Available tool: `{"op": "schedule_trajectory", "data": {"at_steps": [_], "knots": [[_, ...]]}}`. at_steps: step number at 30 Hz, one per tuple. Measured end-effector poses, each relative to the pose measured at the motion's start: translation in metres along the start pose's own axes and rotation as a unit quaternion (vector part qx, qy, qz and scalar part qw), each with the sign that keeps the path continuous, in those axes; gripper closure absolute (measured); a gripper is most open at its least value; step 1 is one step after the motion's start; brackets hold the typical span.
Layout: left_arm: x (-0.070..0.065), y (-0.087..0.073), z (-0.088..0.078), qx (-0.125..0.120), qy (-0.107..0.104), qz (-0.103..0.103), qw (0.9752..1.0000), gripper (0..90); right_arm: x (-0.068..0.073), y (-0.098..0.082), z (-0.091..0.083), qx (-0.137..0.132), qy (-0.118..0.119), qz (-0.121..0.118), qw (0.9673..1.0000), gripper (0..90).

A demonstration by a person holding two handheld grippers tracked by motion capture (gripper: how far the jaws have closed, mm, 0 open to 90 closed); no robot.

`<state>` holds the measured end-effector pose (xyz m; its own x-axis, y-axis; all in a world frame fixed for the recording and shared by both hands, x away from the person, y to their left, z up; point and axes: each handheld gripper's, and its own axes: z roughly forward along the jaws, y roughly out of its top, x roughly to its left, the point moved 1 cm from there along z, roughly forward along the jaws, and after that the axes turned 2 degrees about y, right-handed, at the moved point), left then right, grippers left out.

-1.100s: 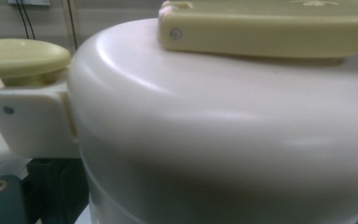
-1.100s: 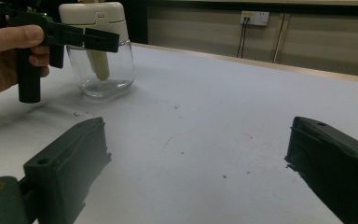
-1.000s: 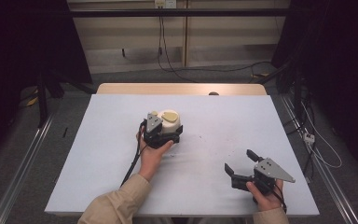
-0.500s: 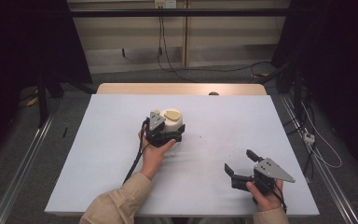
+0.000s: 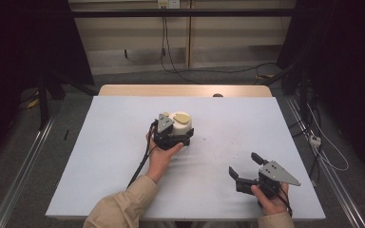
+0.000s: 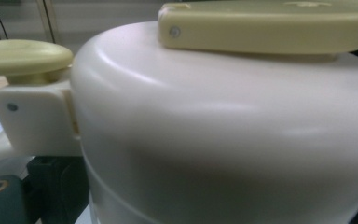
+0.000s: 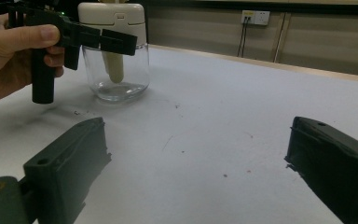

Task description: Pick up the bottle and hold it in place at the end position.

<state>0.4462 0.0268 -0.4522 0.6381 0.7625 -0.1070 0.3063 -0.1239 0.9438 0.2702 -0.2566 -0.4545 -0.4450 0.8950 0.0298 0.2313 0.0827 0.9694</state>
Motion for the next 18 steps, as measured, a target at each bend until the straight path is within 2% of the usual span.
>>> {"op": "schedule_trajectory", "data": {"at_steps": [5,12,18], "knots": [[0.0003,-0.0010,0.0013,0.003,-0.001,0.005,1.0000,5.4,-0.0002,-0.0003,-0.0001,0.000,0.000,0.002,1.0000,4.4],[-0.0009,-0.0008,0.0024,0.003,-0.004,0.002,1.0000,5.4,0.0001,-0.0003,0.0001,0.000,0.002,0.001,1.0000,4.4],[-0.0056,0.0030,0.0041,0.005,-0.011,0.012,0.9999,5.4,0.0006,-0.0003,0.0002,0.001,0.003,0.000,1.0000,4.5]]}}
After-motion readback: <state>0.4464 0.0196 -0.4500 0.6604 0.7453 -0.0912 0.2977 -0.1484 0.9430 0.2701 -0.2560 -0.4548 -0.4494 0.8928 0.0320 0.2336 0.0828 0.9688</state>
